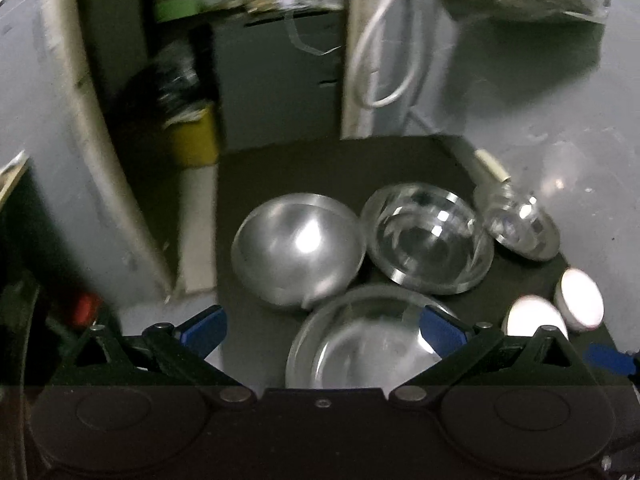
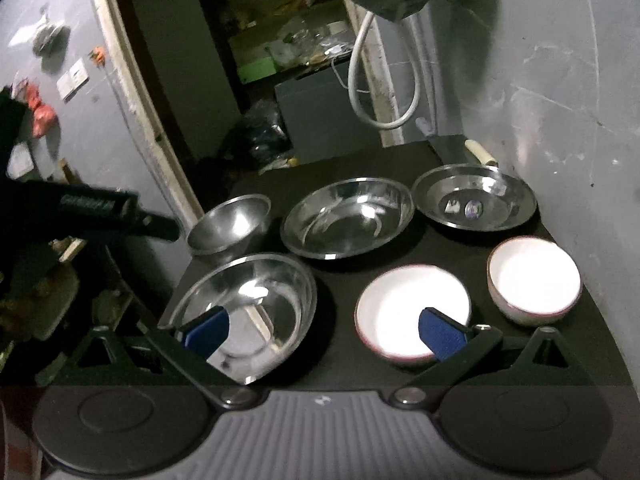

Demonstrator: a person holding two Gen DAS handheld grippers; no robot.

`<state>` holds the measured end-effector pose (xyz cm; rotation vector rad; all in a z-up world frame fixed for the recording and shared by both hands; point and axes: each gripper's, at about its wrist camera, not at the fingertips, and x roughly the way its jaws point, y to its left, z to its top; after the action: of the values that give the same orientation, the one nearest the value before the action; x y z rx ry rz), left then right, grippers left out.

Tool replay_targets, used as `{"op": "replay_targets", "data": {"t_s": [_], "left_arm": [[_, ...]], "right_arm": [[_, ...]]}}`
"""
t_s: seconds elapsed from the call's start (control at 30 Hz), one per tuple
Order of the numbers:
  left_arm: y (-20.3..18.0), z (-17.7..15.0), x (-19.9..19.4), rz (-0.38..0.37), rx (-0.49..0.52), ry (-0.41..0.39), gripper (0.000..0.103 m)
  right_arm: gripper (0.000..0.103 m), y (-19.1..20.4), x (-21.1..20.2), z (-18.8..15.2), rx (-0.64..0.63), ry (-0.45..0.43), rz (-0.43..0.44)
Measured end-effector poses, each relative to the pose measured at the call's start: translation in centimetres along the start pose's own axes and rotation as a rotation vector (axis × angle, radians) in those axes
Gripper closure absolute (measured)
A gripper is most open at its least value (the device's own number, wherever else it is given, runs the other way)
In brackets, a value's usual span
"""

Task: Organize plates and bowls
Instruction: 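Reach the left gripper to the large steel basin rim and grasp it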

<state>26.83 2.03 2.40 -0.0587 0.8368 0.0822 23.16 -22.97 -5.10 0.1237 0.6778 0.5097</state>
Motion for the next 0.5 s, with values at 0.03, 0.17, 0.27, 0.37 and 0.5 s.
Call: {"op": "replay_targets", "data": {"t_s": [0.03,0.17,0.27,0.37,0.5], "left_arm": [[-0.1,1.2,0.8,-0.014,0.023,-0.006,0.001],[-1.0,5.4,4.6,-0.082,0.116,-0.015,0.001],[-1.8,7.8,8.0,-0.102,0.179,0.007,0.001],[-2.3,9.5,11.4,-0.136,0.208,0.048,0.001],[-3.2,10.9,14.8,-0.132,0.266,0.073,0.002]], "right_arm": [[0.0,-0.1,0.4,0.3,0.003,-0.002,-0.006],[0.0,-0.5,2.7,2.1,0.015,0.0,-0.027],[0.0,-0.7,4.3,3.3,0.03,0.007,-0.033],[0.0,-1.2,6.0,4.2,0.058,0.024,-0.046],[0.001,-2.2,8.4,5.2,0.115,0.053,-0.05]]}}
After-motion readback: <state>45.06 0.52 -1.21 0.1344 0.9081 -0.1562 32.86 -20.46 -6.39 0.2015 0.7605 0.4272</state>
